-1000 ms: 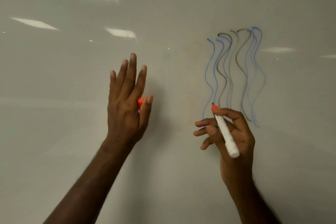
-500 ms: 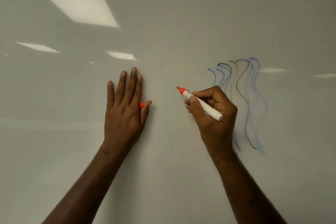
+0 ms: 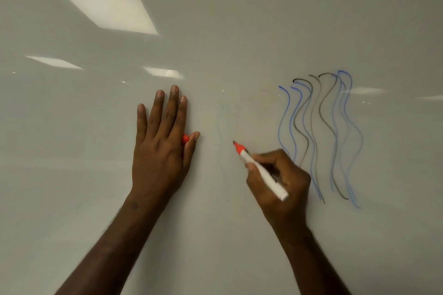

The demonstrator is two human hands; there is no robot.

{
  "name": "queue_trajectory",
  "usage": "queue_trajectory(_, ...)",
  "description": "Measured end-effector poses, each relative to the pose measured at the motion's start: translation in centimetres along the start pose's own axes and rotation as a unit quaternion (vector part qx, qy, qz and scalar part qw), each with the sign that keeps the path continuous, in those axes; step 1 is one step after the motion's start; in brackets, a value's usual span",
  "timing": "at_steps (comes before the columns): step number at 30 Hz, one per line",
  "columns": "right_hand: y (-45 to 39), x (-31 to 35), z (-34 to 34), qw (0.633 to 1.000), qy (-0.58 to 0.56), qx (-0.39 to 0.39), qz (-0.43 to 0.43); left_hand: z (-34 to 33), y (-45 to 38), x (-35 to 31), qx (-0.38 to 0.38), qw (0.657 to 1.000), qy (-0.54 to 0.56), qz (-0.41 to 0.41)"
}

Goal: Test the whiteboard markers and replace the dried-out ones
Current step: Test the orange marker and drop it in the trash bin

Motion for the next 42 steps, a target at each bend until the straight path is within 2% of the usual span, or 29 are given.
queue_trajectory(4,3.4,-2.4,2.3,0.999,-0.019,-0.022,-0.039,0.1,0.0,0.0,-0.005,1.000,-0.005,-0.001)
queue_trajectory(8,7.0,-1.3,1.6,0.996,0.052,0.053,0.054,0.0,0.0,0.0,-0.002,1.000,-0.008,-0.001)
queue_trajectory(11,7.6,-1.7,2.2,0.995,0.044,0.079,0.041,0.1,0.0,-0.1,-0.002,1.000,-0.007,0.001)
queue_trajectory(20,-4.1,1.7,1.2,0.999,0.020,-0.009,0.026,0.2,0.0,-0.2,0.002,1.000,-0.006,0.002)
queue_trajectory(27,-6.4,1.1,-0.7,1.000,0.017,0.008,0.018,0.0,0.0,-0.1,0.008,1.000,-0.006,0.005)
queue_trajectory(31,-3.7,0.3,0.9,0.999,0.009,-0.048,-0.015,0.1,0.0,-0.2,0.003,1.000,-0.004,0.001)
queue_trajectory(35,1.3,0.3,-0.1,0.999,0.033,0.009,0.015,0.0,0.0,-0.1,0.006,1.000,-0.006,0.004)
queue_trajectory(39,5.0,-0.8,1.5,1.000,0.018,-0.019,-0.001,0.0,0.1,-0.1,0.003,1.000,-0.005,0.003)
queue_trajectory(42,8.4,0.0,0.7,0.999,0.026,0.019,0.022,0.0,0.1,-0.1,0.002,1.000,-0.007,0.001)
Point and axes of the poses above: each hand's wrist, its own y-axis away from the middle knuckle, its own z-axis out of the back of the hand, x = y × z, the point moved 10 cm from there along -y, towards the middle knuckle, and after that the axes turned 6 degrees about y, right-handed, at the moved point
